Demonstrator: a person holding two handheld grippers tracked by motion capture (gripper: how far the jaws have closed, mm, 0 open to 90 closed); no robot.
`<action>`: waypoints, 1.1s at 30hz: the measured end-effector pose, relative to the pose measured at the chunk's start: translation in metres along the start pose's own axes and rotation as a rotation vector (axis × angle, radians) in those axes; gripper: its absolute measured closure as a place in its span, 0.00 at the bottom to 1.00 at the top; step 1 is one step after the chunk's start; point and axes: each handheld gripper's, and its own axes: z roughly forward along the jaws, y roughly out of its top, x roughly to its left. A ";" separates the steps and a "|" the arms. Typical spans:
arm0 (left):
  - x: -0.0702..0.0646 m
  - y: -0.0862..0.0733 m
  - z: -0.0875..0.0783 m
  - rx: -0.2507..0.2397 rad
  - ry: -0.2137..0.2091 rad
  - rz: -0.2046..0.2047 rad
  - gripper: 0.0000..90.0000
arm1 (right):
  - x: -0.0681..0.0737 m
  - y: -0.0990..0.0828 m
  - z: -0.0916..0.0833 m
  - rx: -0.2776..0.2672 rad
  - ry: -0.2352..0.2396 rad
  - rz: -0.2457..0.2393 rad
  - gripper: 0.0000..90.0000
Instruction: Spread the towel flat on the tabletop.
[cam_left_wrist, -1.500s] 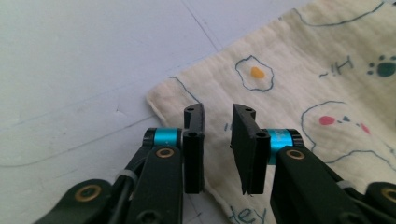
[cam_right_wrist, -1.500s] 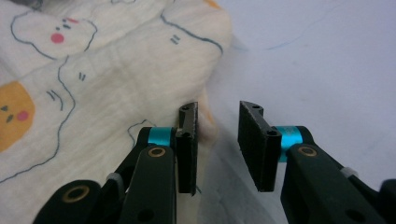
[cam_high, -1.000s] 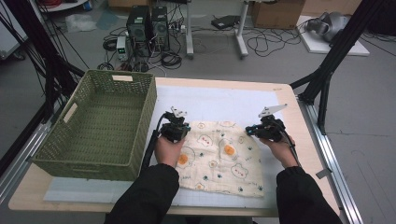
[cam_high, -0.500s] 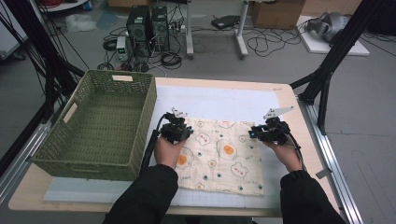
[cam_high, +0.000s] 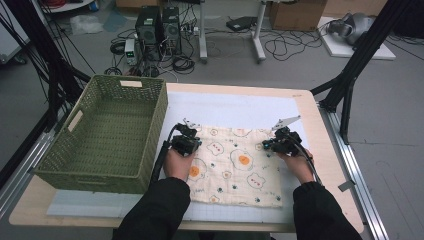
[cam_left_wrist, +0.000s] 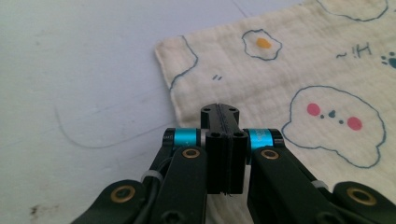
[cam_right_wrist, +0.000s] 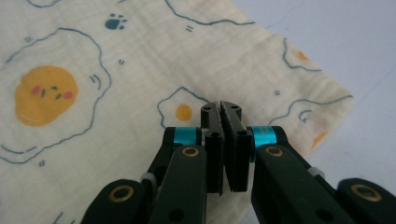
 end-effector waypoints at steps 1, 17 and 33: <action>0.001 0.000 -0.001 -0.005 -0.004 -0.006 0.99 | 0.000 0.000 0.000 0.000 -0.010 -0.002 0.98; 0.004 -0.009 -0.035 -0.140 -0.162 -0.016 0.78 | 0.021 -0.013 -0.047 -0.197 0.112 0.009 0.70; 0.002 -0.014 -0.042 -0.159 -0.225 -0.024 0.73 | 0.029 -0.040 -0.047 -0.229 0.170 0.058 0.58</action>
